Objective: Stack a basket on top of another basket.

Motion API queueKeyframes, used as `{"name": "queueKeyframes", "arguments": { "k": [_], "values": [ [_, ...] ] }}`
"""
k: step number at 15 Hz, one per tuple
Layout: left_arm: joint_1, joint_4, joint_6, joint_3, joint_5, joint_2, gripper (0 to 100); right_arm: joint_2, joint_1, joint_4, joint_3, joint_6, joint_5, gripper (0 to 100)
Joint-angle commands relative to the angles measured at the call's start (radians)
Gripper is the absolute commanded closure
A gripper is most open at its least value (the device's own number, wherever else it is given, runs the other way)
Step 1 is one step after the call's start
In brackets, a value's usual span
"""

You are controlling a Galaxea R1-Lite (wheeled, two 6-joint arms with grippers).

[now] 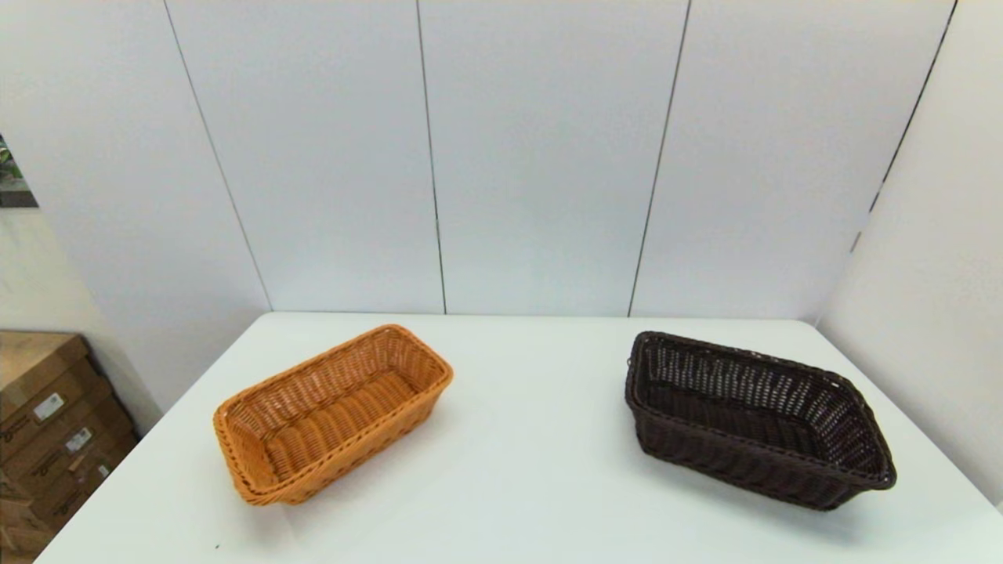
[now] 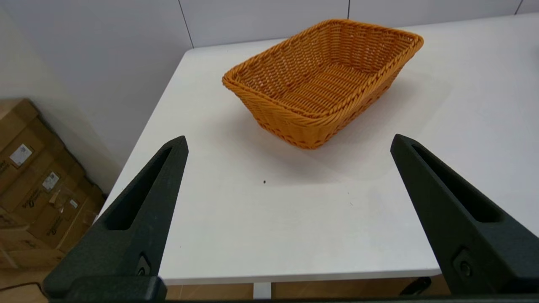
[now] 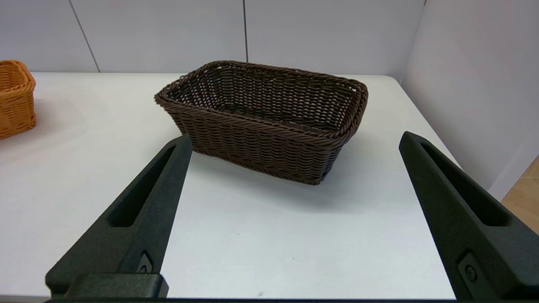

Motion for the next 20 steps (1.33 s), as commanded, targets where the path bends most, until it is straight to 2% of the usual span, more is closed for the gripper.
{"name": "queueKeyframes", "arguments": {
  "k": [1, 17, 19, 20],
  "values": [
    [0.0, -0.002, -0.004, -0.007, 0.002, -0.001, 0, 0.001, 0.0, 0.0, 0.0, 0.001, 0.0, 0],
    [0.0, 0.0, 0.002, -0.01, 0.001, -0.001, 0, 0.001, 0.0, 0.0, 0.0, 0.001, 0.0, 0],
    [0.0, 0.024, 0.002, -0.07, -0.005, 0.001, 0, 0.001, 0.0, 0.0, 0.0, 0.001, 0.0, 0],
    [-0.001, 0.084, 0.003, -0.134, -0.019, 0.015, 0, 0.001, 0.0, 0.0, 0.0, 0.001, 0.0, 0]
  ]
}}
